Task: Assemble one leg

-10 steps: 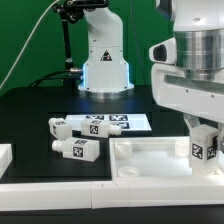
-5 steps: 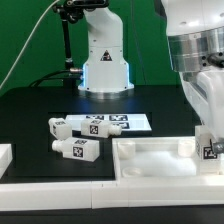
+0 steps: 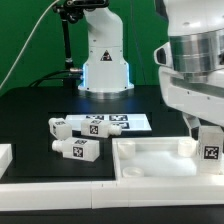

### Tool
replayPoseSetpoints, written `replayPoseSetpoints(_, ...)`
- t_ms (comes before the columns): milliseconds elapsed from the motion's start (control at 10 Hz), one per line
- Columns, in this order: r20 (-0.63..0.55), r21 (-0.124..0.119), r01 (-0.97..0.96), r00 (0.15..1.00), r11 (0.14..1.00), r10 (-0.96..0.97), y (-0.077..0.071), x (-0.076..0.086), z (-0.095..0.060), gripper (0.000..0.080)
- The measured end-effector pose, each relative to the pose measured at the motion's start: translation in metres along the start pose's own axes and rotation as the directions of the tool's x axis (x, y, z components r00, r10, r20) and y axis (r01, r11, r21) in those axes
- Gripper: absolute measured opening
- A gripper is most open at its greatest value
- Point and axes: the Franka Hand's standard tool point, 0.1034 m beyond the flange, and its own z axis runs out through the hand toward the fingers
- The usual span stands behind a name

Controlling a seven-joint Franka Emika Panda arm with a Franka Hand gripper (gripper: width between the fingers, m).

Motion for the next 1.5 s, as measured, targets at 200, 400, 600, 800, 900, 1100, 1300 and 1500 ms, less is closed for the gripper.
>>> replayPoseSetpoints(200, -0.002, -0.002, 0.113, 0.994, 0.994, -0.113, 0.0017, 0.0012, 0.0, 0.0647)
replayPoseSetpoints(400, -0.004, -0.007, 0.264, 0.965, 0.965, -0.264, 0.0024, 0.0025, 0.0001, 0.0649)
replayPoseSetpoints(600, -0.03, -0.065, 0.586, 0.808, 0.808, -0.588, 0.0023, 0.0059, -0.0019, 0.0649)
replayPoseSetpoints(800, -0.039, -0.071, 0.664, 0.744, 0.744, -0.667, 0.0008, 0.0062, -0.0011, 0.0649)
replayPoseSetpoints(900, -0.042, -0.07, 0.639, 0.765, 0.766, -0.643, 0.0009, 0.0065, -0.0012, 0.0649)
replayPoseSetpoints(1100, -0.045, -0.069, 0.603, 0.794, 0.795, -0.606, 0.0011, 0.0066, -0.0008, 0.0515)
replayPoseSetpoints(1300, -0.054, -0.062, 0.482, 0.873, 0.874, -0.485, 0.0013, 0.0066, -0.0005, 0.0286)
replayPoseSetpoints(1500, -0.059, -0.054, 0.305, 0.95, 0.951, -0.308, 0.0001, 0.0081, -0.0014, 0.0286)
